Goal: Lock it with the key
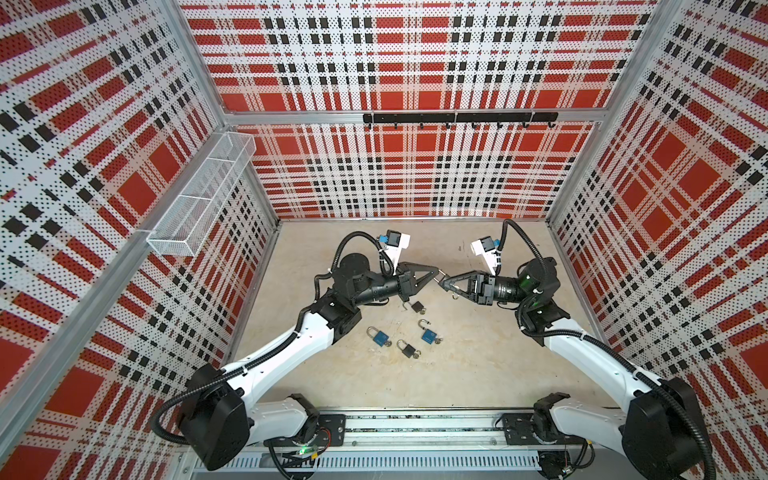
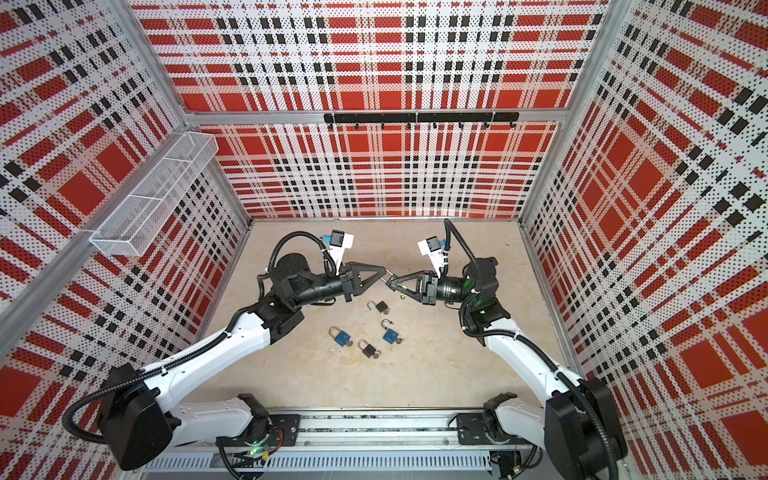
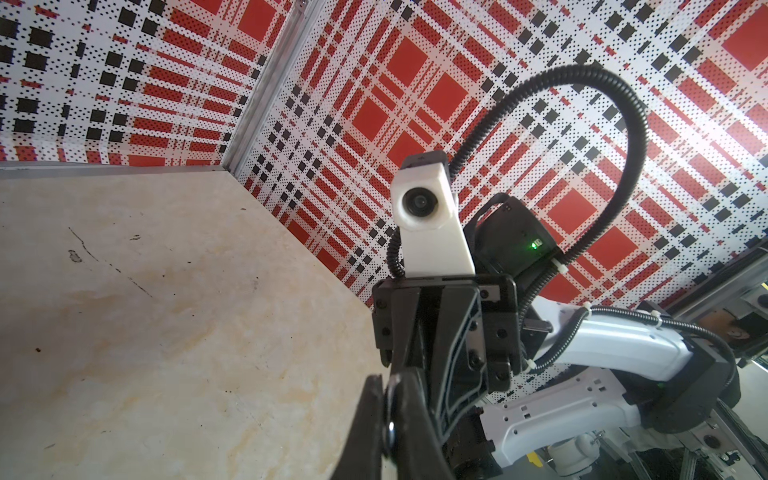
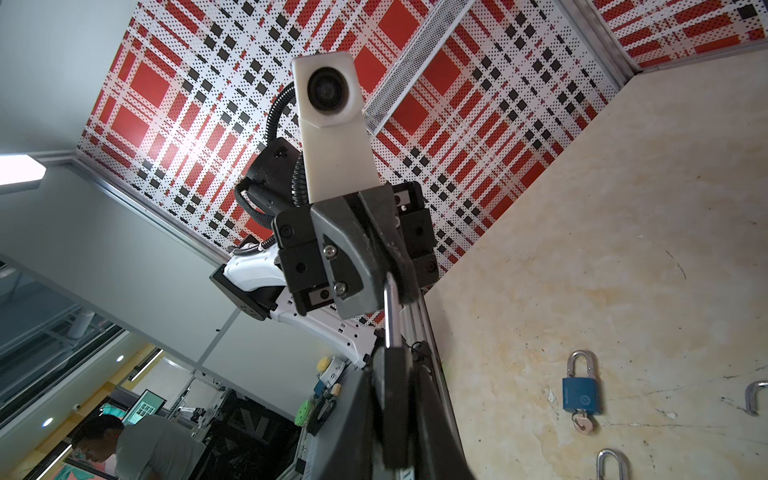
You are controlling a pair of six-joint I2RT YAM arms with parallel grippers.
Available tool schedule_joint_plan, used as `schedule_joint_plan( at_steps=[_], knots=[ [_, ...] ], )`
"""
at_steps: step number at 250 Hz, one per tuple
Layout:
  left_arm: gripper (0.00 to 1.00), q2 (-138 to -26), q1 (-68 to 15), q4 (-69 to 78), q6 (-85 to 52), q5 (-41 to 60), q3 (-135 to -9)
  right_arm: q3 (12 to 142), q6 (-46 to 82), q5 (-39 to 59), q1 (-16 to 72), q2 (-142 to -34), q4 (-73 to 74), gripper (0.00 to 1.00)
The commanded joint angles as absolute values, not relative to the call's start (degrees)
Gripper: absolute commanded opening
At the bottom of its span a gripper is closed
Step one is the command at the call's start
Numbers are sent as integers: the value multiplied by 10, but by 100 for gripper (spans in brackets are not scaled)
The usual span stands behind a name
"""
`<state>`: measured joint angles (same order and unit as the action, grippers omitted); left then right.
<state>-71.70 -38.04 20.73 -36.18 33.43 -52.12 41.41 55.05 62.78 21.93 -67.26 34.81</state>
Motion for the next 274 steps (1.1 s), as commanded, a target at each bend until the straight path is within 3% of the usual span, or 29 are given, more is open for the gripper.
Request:
schedule_joint_plan(
  at_steps=[1,274],
  knots=[
    [0,-736,-395,174,-358,303,-497,426,554,655,233,-665,446,0],
    [0,-716,-490,190,-404,263,-428,453,526,637,233,-694,438,0]
  ],
)
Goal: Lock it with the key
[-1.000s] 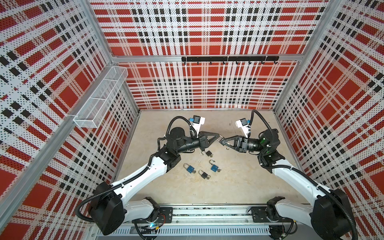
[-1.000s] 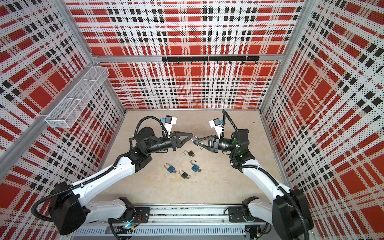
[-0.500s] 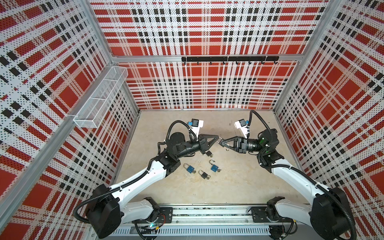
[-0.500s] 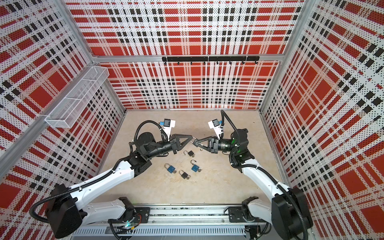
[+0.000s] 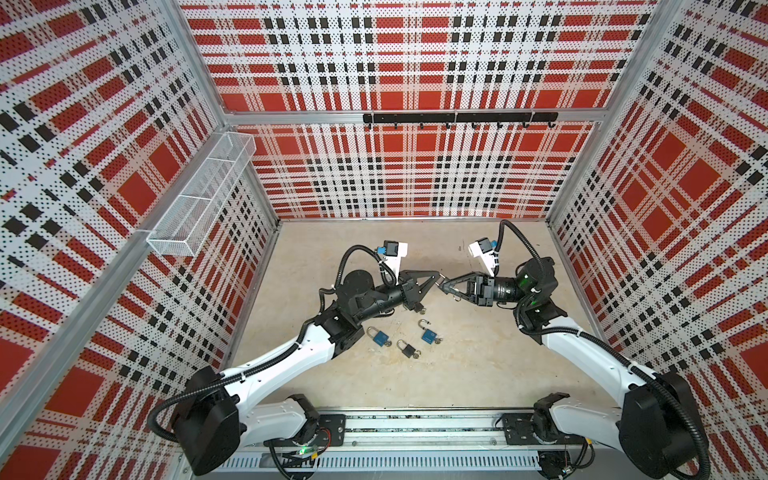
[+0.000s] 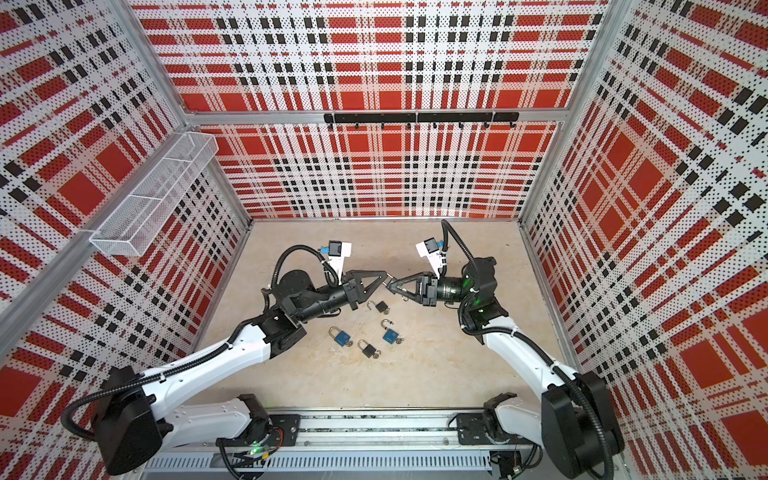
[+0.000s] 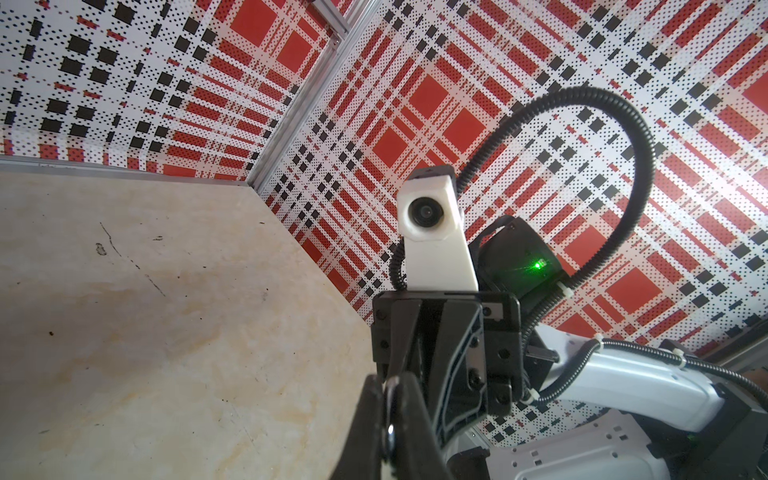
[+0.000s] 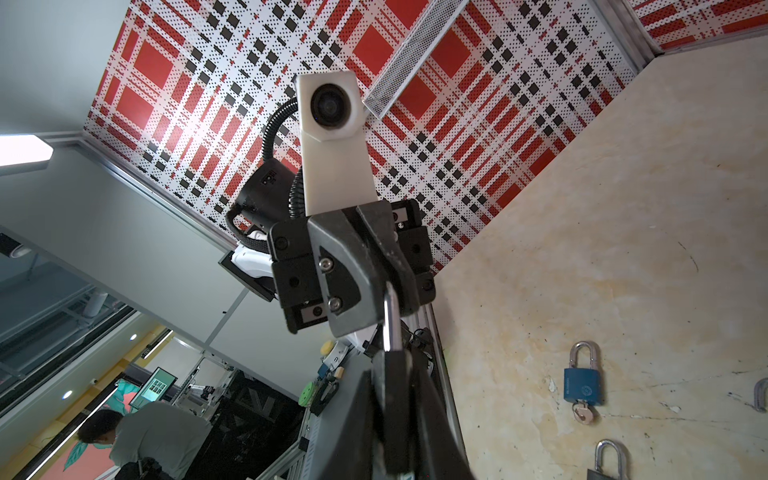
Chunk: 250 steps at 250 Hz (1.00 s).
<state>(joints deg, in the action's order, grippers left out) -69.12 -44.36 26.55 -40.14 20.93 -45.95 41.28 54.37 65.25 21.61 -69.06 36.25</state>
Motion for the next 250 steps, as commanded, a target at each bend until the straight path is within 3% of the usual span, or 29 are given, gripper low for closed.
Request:
schedule_joint_plan(
  at_steps=[1,250],
  knots=[
    [0,-716,-490,189,-404,263,-427,453,526,637,233,-694,438,0],
    [0,-711,-551,195,-412,215,-396,504,556,636,233,-777,518,0]
  ],
)
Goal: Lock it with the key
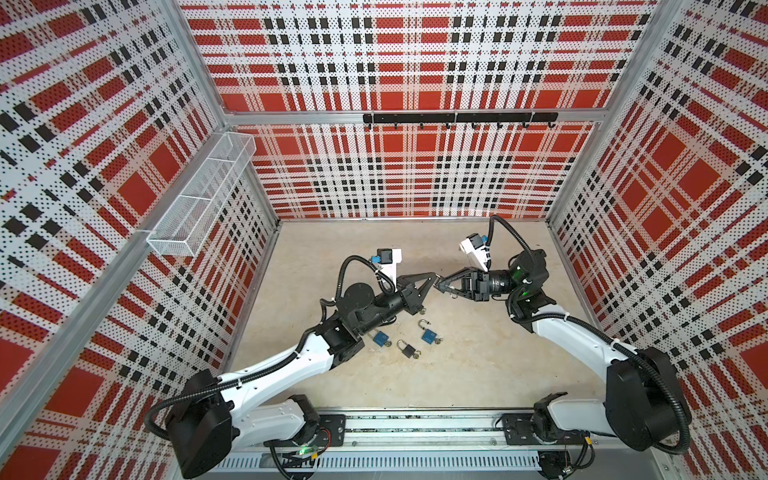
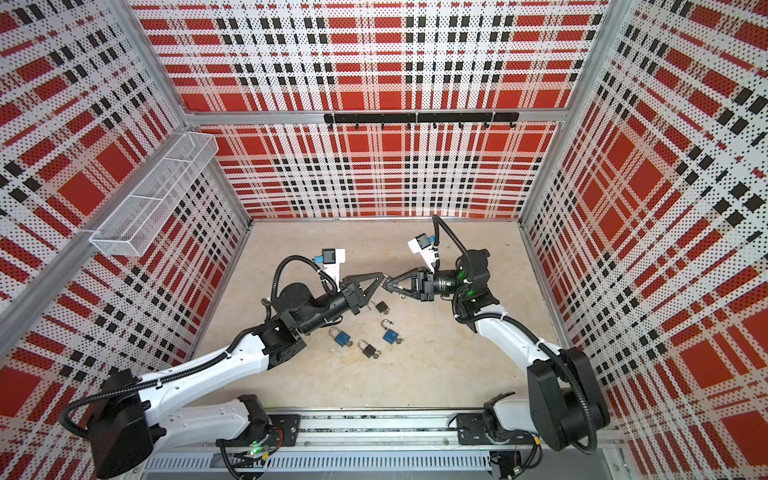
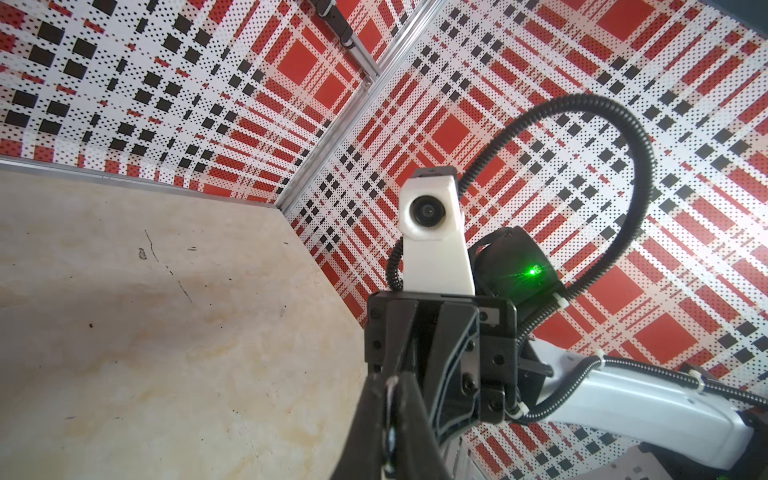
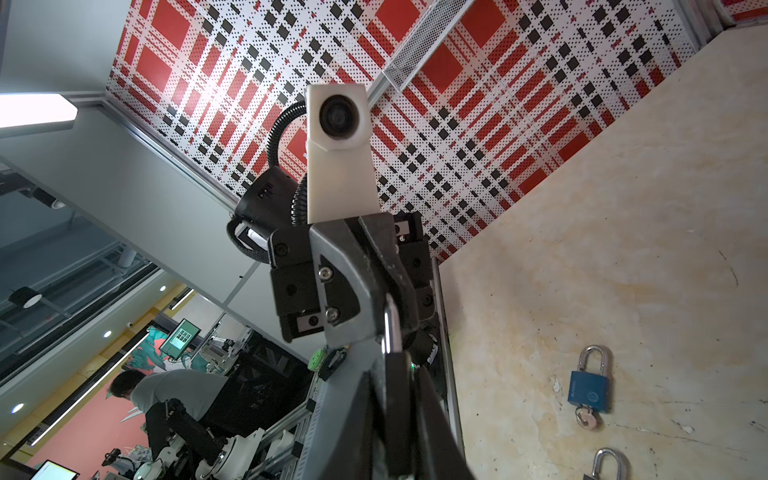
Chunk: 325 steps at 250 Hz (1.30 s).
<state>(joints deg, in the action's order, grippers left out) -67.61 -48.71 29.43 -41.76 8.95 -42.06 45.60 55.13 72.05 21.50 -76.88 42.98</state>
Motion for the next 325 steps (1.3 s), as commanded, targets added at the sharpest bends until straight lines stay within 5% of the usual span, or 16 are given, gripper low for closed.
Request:
schedule_joint_plan(
  at_steps=[1,119,263,325],
  knots=[
    [0,-711,-551,195,-413,215,-396,504,556,636,233,-777,518,0],
    [0,-667,-464,196,-431,293,-445,473,468,619,233,-733,397,0],
    [17,-648,-442,208,-448,310,-447,473,476,620,234,-738,406,0],
    [9,-648,-439,225,-457,311,-442,475,477,622,237,-742,407,0]
  ],
)
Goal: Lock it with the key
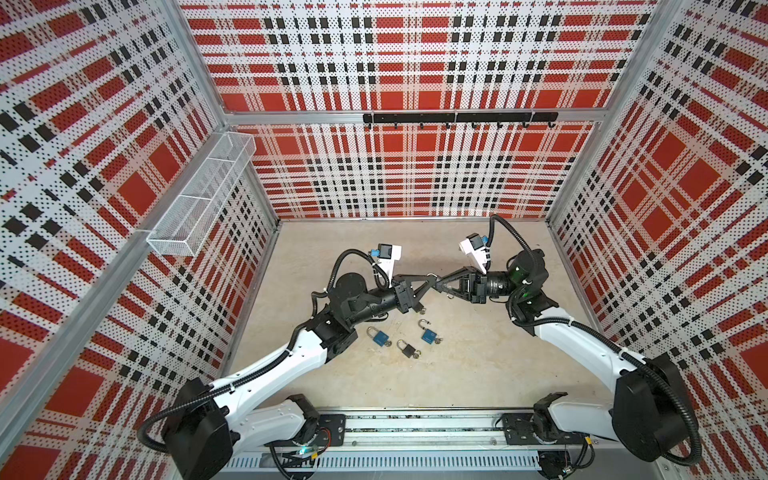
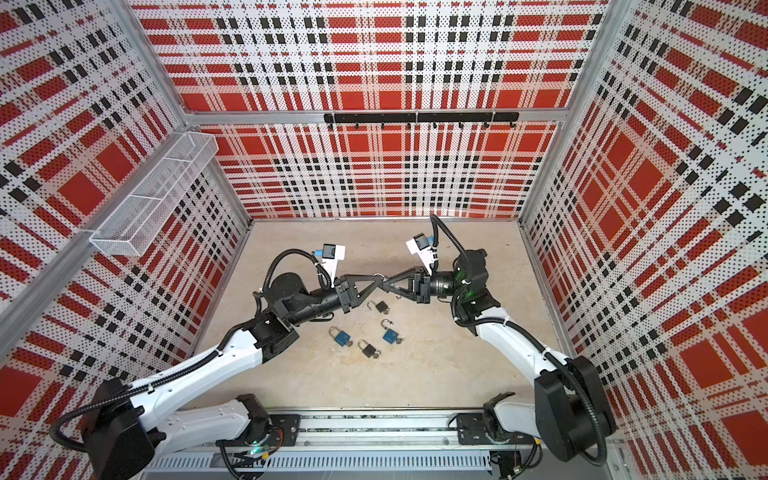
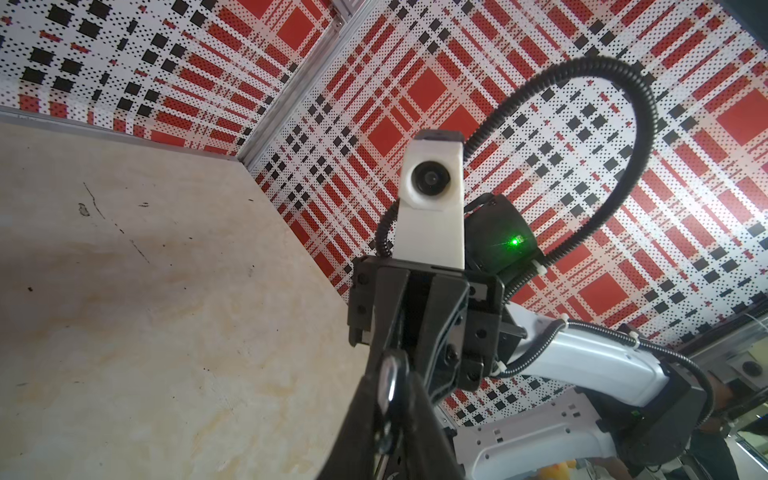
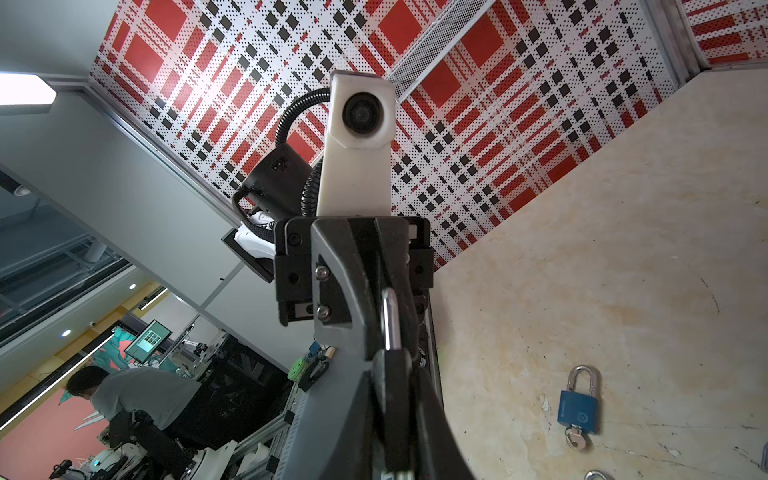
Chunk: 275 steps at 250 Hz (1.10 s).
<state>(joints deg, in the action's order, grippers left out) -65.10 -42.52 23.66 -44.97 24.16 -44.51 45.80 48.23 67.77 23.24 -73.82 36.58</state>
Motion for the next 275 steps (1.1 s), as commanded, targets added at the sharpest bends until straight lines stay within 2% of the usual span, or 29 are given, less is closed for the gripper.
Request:
schedule_joint_plan(
  at_steps=[1,54,120,127,139,152,178,221,275],
  knots=[
    [9,-649,-439,226,-457,312,-442,475,477,622,237,-741,406,0],
    [0,-650,-435,238,-464,311,-438,477,473,625,244,-749,403,0],
    [0,-655,-431,271,-475,291,-419,477,474,623,246,-747,404,0],
    [0,-655,-429,274,-476,289,-418,475,475,621,246,-745,404,12],
    [0,-653,-426,277,-477,284,-416,474,473,619,245,-743,404,23],
    [0,-651,-423,279,-476,276,-414,472,472,617,244,-740,404,30],
    [0,-649,-418,279,-466,259,-414,464,473,612,231,-730,404,39],
    [0,-658,-409,283,-465,257,-422,445,480,612,201,-706,401,44],
    [0,-667,-393,282,-463,250,-444,415,481,610,163,-671,382,46]
  ],
)
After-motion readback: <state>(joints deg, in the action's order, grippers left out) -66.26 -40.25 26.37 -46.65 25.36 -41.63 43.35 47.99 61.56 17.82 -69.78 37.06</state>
